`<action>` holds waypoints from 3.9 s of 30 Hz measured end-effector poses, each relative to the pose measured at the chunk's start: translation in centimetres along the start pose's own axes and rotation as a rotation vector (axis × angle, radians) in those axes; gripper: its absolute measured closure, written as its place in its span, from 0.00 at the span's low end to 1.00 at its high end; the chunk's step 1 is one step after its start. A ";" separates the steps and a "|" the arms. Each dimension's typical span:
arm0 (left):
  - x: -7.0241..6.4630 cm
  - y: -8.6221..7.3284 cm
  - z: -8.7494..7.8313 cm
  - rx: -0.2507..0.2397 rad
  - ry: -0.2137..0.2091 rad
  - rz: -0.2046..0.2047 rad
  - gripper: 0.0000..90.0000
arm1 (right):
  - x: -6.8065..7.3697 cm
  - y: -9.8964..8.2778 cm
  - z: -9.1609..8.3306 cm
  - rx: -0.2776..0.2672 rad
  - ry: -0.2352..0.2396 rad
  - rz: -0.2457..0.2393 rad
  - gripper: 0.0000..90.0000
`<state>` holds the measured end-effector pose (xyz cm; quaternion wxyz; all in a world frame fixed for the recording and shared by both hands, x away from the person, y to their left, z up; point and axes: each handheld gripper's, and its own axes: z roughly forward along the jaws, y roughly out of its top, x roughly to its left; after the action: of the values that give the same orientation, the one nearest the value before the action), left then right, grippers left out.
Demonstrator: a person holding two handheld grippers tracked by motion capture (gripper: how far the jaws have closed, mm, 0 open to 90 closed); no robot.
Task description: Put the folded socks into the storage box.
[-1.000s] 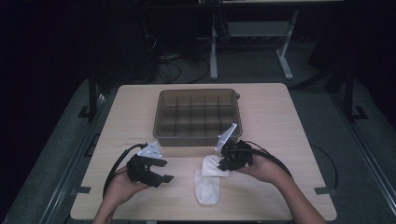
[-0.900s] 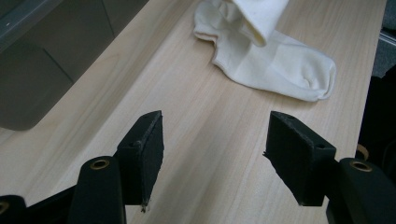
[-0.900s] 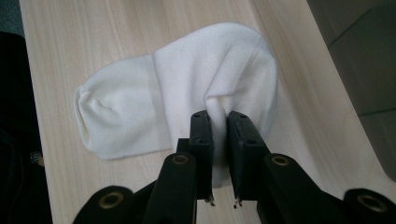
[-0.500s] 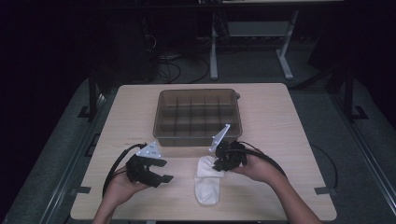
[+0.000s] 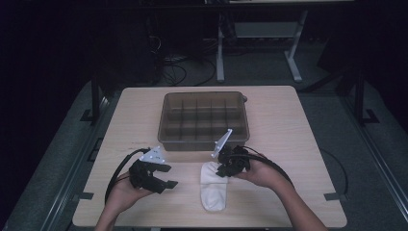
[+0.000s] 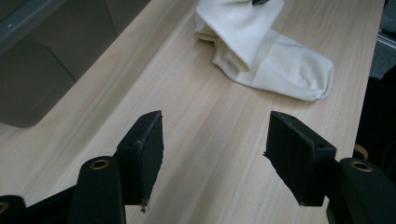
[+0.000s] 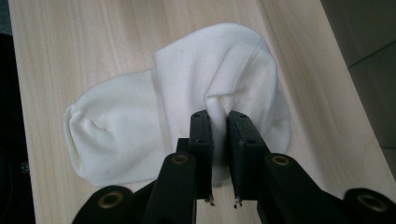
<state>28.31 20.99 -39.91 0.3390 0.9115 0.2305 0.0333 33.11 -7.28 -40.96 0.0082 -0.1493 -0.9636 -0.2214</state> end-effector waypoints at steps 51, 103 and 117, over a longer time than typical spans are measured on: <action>-0.2 -0.1 0.1 0.009 -0.001 -0.001 0.41 | -2.4 0.8 1.0 0.047 -0.005 0.054 0.92; -0.4 0.1 -0.2 0.006 0.001 0.013 0.41 | 3.8 -0.7 -1.5 -0.033 0.109 -0.092 0.98; -0.5 0.1 -0.2 0.008 0.003 0.022 0.41 | 4.7 -0.7 -0.1 -0.022 0.187 -0.103 0.94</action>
<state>27.85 20.81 -39.58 0.3346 0.9152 0.2212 0.0377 28.38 -6.55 -40.77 0.0848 -0.0783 -0.9627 -0.2448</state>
